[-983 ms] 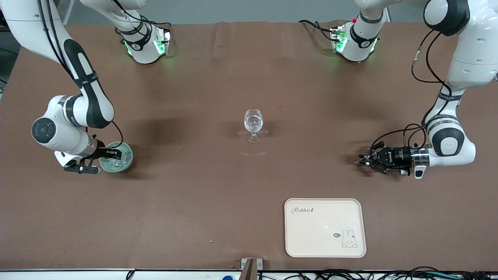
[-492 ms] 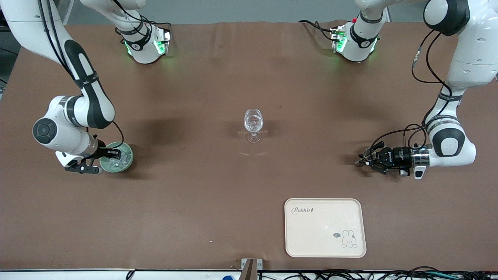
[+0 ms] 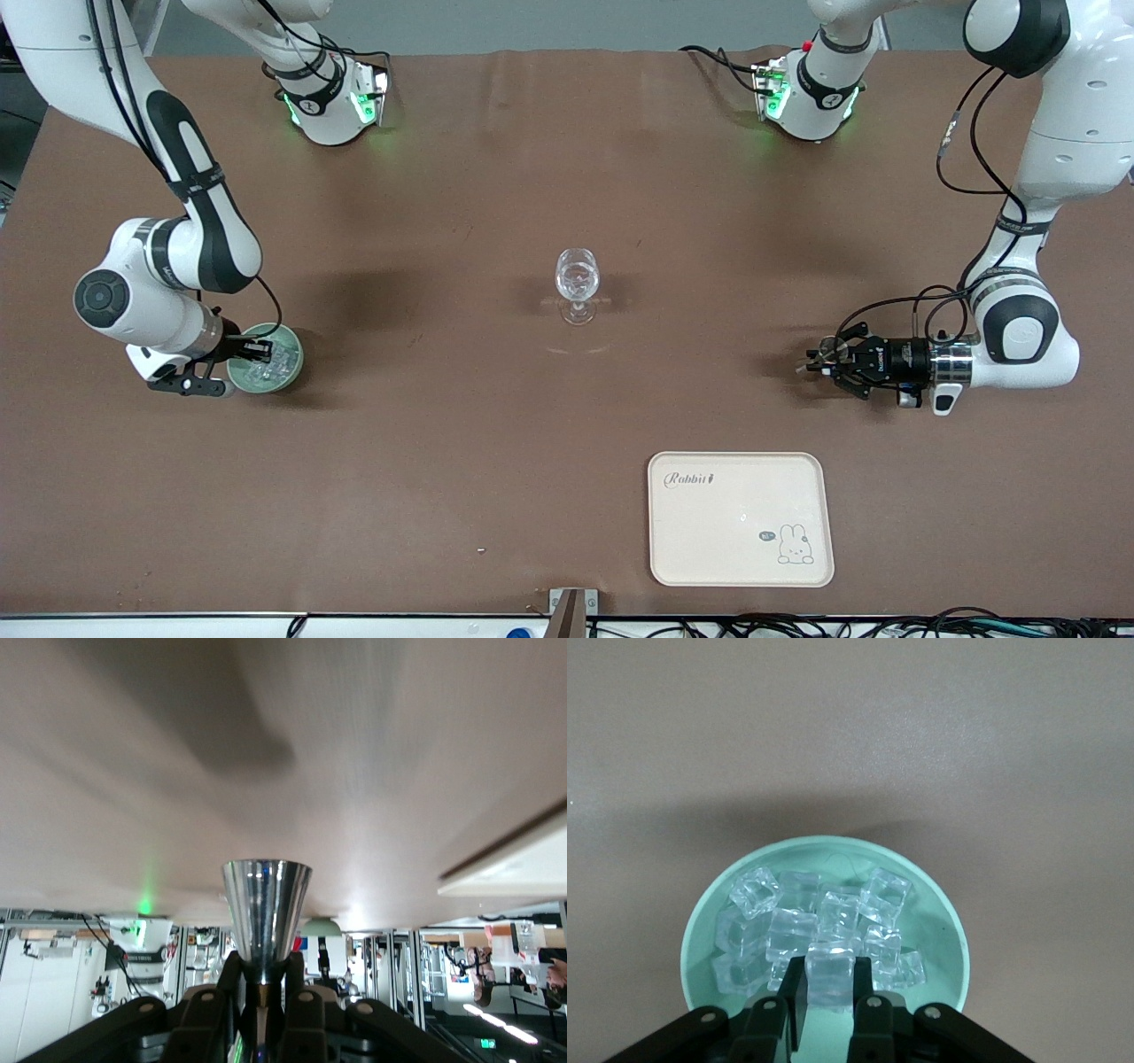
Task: Pour wine and add ice with both arms
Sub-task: 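Lift the ice with the right gripper while the left gripper raises the jigger, then carry the metal jigger with the left gripper to the wine glass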
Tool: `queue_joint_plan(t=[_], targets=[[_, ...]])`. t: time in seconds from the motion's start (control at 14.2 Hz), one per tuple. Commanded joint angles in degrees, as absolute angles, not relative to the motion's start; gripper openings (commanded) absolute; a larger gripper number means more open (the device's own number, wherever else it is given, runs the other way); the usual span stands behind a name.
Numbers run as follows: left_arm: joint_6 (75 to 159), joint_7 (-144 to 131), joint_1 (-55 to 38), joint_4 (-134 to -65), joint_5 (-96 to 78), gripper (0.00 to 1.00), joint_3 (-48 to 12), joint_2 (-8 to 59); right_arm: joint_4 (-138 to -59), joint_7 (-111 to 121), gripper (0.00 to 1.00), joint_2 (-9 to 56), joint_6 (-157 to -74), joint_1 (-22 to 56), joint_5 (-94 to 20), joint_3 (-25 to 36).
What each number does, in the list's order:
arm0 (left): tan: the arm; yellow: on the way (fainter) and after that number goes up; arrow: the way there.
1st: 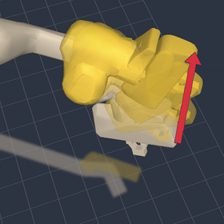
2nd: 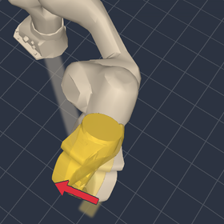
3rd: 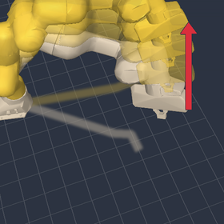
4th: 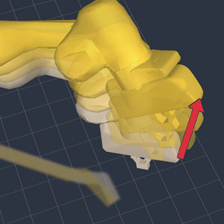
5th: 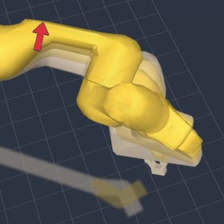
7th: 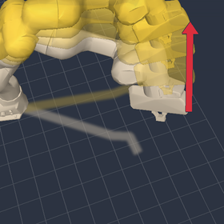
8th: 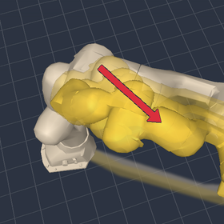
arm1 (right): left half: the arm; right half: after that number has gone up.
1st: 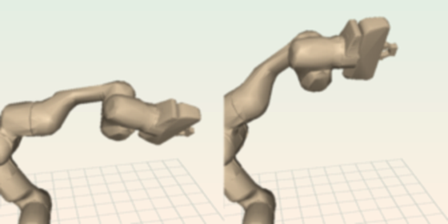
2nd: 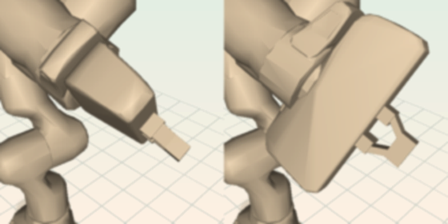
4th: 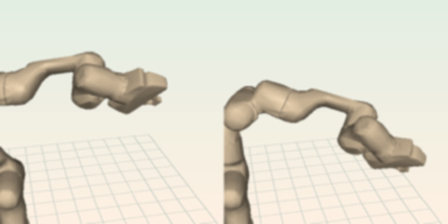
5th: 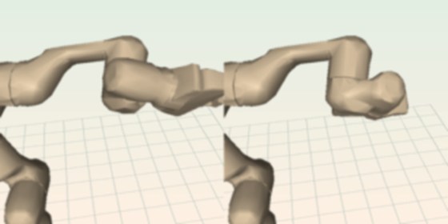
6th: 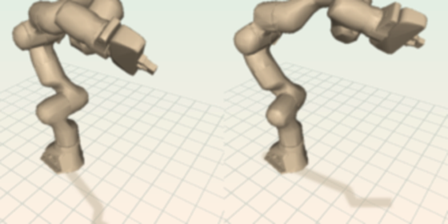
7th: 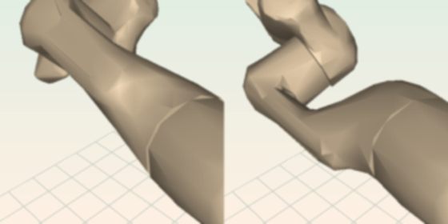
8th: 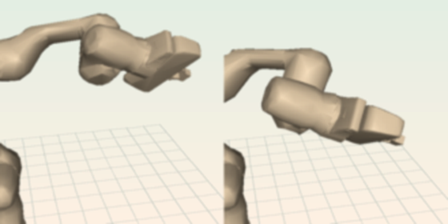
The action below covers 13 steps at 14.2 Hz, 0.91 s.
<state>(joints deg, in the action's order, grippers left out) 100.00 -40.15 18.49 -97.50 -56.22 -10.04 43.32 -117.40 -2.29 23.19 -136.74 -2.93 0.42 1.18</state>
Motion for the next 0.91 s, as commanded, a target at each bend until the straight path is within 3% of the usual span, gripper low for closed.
queue_joint_plan(t=[0.0,0.14,0.49,0.84], targets=[[99.5,-44.8,18.5,-98.8,-57.3,0.01,-13.3,39.6,-116.7,-2.4,0.01,21.5,-136.0,-3.2,0.9,0.9],[99.8,-45.3,18.5,-99.3,-57.3,0.01,-15.1,39.2,-114.4,-2.4,0.01,20.1,-132.4,-3.2,0.9,0.9],[105.2,-45.4,17.8,-102.5,-57.3,0.01,-19.8,37.5,-103.0,-2.4,0.01,15.4,-113.9,-3.3,1.0,0.9],[113.0,-45.6,18.0,-107.8,-58.5,0.01,-25.8,35.7,-101.2,-2.4,0.02,5.9,-104.5,-3.3,1.1,0.9]])
